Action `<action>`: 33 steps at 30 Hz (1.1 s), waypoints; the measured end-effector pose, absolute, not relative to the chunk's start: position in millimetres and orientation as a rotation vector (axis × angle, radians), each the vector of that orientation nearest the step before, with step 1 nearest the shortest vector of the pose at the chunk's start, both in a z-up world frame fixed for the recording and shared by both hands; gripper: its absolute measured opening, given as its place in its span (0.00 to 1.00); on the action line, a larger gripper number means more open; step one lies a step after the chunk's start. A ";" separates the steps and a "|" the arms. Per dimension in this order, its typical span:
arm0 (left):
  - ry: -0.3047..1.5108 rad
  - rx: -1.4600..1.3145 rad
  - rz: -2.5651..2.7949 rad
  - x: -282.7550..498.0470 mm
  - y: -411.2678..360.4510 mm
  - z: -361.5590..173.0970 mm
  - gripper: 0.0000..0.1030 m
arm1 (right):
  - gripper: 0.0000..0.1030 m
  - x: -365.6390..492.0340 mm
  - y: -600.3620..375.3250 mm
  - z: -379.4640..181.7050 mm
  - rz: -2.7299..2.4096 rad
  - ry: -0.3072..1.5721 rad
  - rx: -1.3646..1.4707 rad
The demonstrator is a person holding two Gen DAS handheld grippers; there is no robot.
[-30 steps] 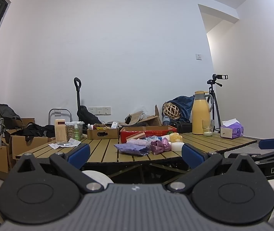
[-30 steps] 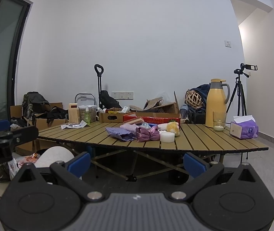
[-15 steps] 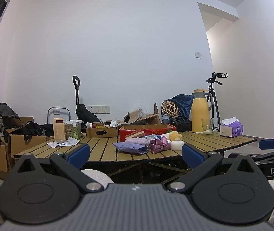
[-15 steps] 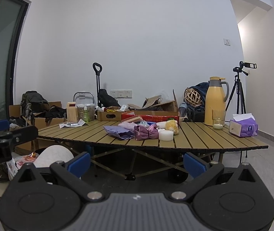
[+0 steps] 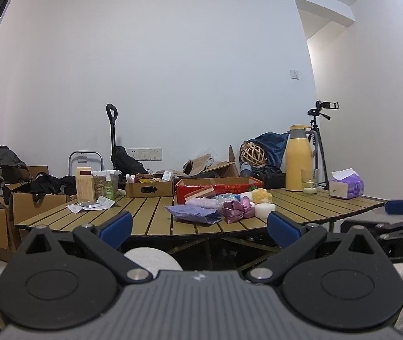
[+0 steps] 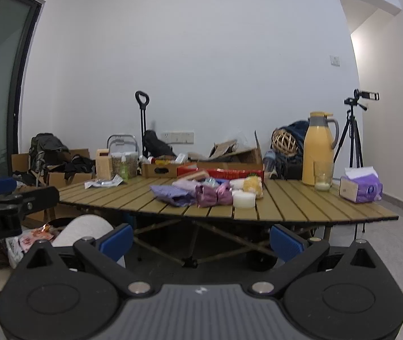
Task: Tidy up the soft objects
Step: 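Reach the left tool to the lavender cloth and close on it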
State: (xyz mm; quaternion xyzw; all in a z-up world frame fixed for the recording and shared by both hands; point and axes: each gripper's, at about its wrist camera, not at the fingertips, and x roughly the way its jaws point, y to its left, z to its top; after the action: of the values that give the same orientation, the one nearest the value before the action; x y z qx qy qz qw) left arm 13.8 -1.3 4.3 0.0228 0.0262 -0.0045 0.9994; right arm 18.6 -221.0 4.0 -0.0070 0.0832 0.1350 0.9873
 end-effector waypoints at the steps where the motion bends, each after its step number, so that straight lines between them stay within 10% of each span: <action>1: 0.057 0.044 -0.006 22.5 -0.1 5.1 1.00 | 1.00 23.6 -220.6 5.3 0.266 0.156 -0.015; 20: 0.259 -0.033 -0.035 283.0 40.1 -0.6 1.00 | 1.00 261.8 -202.2 -10.8 0.305 0.285 0.034; 28: 0.416 -0.168 -0.116 431.0 98.6 -5.2 0.96 | 0.68 346.4 -149.4 -12.8 0.506 0.430 0.190; 33: 0.604 -0.334 -0.205 490.2 125.9 -26.5 0.30 | 0.58 416.3 -115.2 -26.7 0.503 0.511 0.316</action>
State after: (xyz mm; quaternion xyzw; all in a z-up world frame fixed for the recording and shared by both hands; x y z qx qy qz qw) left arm 490.2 125.9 -26.5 -0.1636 0.2957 -0.1004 0.9358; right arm 416.3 -115.2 -26.7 0.1541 0.2490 0.2451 0.9242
